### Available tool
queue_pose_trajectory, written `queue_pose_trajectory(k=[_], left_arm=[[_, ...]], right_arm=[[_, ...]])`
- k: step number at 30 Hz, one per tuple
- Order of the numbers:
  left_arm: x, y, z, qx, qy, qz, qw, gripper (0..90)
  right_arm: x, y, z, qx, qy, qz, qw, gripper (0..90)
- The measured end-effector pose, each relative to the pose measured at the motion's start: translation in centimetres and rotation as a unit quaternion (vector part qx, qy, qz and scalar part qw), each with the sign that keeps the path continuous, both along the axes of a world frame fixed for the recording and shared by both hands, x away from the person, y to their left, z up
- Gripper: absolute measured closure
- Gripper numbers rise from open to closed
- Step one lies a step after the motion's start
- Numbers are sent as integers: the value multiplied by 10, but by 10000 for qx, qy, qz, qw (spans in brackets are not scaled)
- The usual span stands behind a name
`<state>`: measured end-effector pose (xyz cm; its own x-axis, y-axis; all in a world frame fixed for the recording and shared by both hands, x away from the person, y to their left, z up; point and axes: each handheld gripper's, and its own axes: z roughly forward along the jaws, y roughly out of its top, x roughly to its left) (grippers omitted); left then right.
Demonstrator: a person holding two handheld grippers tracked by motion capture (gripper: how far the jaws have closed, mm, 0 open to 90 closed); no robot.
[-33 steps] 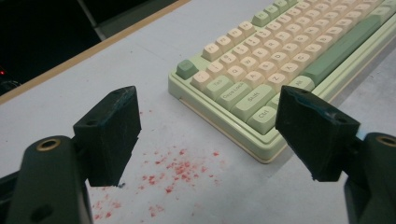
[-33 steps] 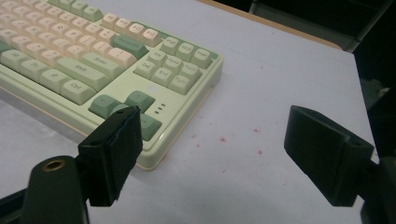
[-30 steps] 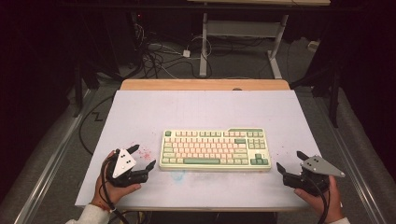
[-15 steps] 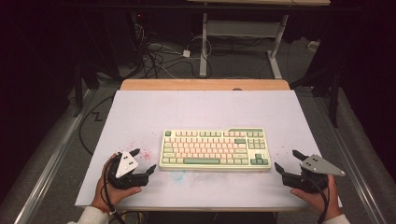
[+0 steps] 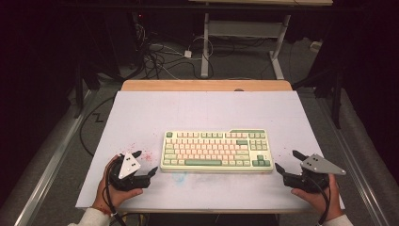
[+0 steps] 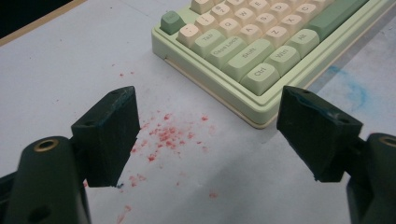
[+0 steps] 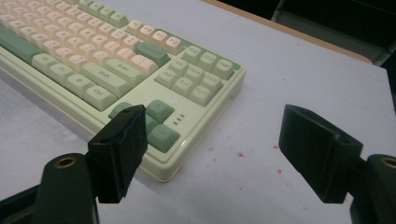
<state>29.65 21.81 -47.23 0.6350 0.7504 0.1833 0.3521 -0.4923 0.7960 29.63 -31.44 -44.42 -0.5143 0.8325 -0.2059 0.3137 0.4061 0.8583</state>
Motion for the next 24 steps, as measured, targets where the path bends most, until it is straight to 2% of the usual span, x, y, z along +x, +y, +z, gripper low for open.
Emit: queue_pose_trajectory(k=[9, 14, 24], left_arm=[[0, -1, 0, 6, 9, -7, 10000, 201], [1, -1, 0, -2, 31, 6, 10000, 200], [1, -1, 0, 21, 33, 3, 10000, 200]], right_arm=[[4, 4, 5, 14, -18, 91, 10000, 277], [9, 6, 10, 118, 34, 186, 9998, 300], [16, 11, 13, 40, 46, 235, 9997, 305]])
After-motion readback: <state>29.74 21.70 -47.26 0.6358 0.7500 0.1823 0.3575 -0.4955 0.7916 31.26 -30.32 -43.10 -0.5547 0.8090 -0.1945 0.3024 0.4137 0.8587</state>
